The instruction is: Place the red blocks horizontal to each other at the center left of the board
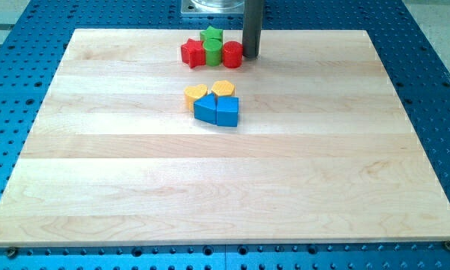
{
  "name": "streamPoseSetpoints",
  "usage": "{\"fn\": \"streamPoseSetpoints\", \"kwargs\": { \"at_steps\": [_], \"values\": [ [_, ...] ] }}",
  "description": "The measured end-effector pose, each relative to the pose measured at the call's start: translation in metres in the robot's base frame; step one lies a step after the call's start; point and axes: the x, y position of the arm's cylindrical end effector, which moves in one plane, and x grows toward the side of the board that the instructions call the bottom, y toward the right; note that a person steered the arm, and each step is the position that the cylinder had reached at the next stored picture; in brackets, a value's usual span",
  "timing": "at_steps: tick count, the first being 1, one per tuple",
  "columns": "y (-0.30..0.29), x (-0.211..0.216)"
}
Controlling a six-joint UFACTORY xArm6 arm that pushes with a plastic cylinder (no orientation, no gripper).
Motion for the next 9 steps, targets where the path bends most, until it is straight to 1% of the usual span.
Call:
{"fn": "streamPoseSetpoints", "kwargs": {
  "at_steps": [2, 4, 5, 6, 7, 8, 9],
  "values": [
    [0.0, 0.0],
    [-0.04, 0.003],
    [-0.067, 0.057],
    [-0.062, 0.073],
    [-0.13, 0.077],
    [-0.213, 0.107],
    [-0.202, 0.058]
  ]
}}
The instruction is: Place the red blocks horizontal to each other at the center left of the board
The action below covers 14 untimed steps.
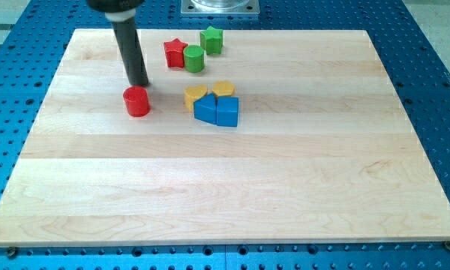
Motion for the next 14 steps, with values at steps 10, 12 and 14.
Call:
{"fn": "streamPoseSetpoints", "kwargs": {
  "at_steps": [10, 12, 14],
  "values": [
    [-0.045, 0.051],
    [-0.053, 0.015],
    [0.052, -0.097]
  ]
}}
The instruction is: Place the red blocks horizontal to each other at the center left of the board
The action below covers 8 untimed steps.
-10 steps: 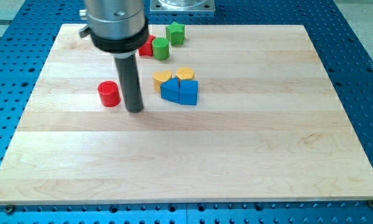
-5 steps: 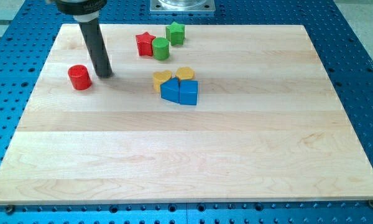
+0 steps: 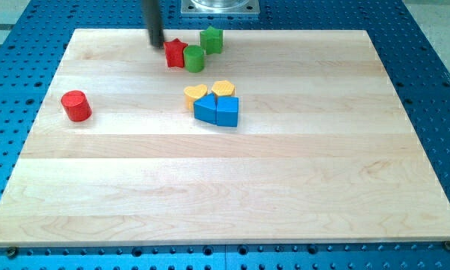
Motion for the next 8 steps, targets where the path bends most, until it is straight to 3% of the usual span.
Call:
{"fn": "streamPoseSetpoints", "kwargs": {
  "at_steps": [1, 3, 6, 7, 8],
  "values": [
    [0.023, 0.019],
    [-0.033, 0.097],
    [-0.011, 0.087],
    [-0.05, 0.141],
    [-0.067, 0.146]
  ]
}}
